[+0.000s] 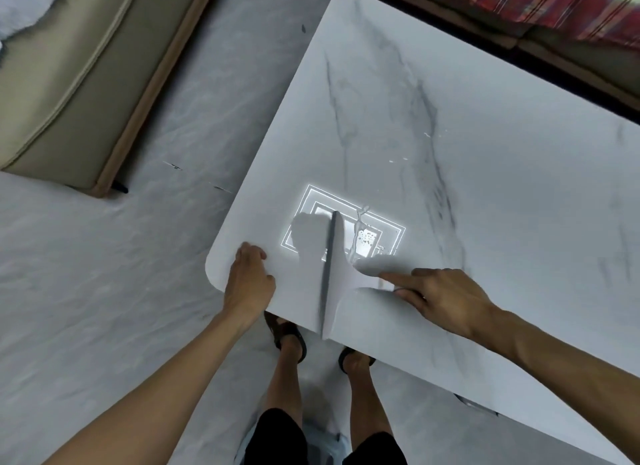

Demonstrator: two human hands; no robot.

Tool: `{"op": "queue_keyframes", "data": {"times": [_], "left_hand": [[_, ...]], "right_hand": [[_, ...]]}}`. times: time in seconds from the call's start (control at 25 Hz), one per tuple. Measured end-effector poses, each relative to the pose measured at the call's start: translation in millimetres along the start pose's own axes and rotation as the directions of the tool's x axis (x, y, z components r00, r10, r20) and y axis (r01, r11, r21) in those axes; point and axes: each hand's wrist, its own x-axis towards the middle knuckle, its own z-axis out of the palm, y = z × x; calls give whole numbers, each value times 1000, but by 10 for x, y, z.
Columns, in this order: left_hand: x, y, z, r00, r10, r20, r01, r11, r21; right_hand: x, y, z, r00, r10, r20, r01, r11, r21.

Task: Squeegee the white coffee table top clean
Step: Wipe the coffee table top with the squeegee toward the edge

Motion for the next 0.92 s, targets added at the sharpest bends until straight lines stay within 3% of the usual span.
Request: {"op": "queue_keyframes", "data": {"times": [0.16, 0.24, 0.52, 0.72, 0.84, 0.92], "left_hand": [[-12, 87, 99, 993, -118, -10, 117, 992, -52], [-54, 118, 147, 990, -142, -15, 141, 989, -37], [-244, 471, 524, 998, -21, 62, 16, 997, 70], [-185, 581, 639, 978, -74, 194, 24, 969, 247], [-169, 599, 580, 981, -82, 175, 42, 974, 222], [-197, 601, 541, 985, -119, 124, 99, 983, 154]], "right_hand": [[372, -640, 365, 972, -182, 150, 186, 982, -16], [430, -682, 448, 964, -223, 143, 234, 970, -64], [-166, 525, 141, 988, -141, 65, 145, 988, -60], [-693, 1359, -152, 999, -27, 21, 30, 989, -144], [-855, 1424, -260, 999, -2, 47, 13, 976, -218], [-788, 1197, -202, 994, -98, 42, 105, 971, -216]]}}
